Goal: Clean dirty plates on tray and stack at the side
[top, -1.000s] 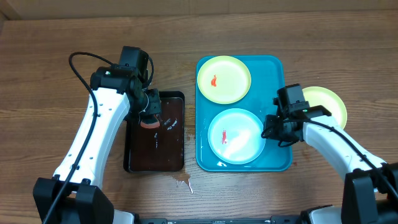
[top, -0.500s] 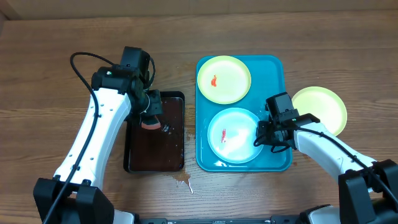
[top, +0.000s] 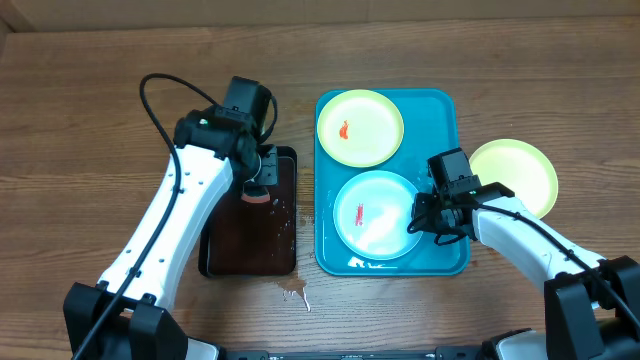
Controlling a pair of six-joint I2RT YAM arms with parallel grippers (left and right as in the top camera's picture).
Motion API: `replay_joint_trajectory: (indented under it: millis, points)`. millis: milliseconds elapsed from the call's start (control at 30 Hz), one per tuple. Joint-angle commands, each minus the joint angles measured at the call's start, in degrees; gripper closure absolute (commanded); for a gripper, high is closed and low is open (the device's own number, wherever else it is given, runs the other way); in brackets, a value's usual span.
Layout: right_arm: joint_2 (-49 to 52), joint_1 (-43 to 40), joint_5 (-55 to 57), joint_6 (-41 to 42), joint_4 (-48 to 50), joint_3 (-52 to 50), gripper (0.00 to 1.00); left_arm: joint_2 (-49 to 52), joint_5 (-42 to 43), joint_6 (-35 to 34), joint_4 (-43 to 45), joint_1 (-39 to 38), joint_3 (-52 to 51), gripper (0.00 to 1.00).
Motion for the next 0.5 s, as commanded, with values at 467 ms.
replay_joint_trajectory:
  millis: [467]
  points:
    - [0.2,-0.1,3.0,1.3,0.0,-1.2,0.96,-1.5,16.3,-4.2,6.1,-2.5,1.4,0.96]
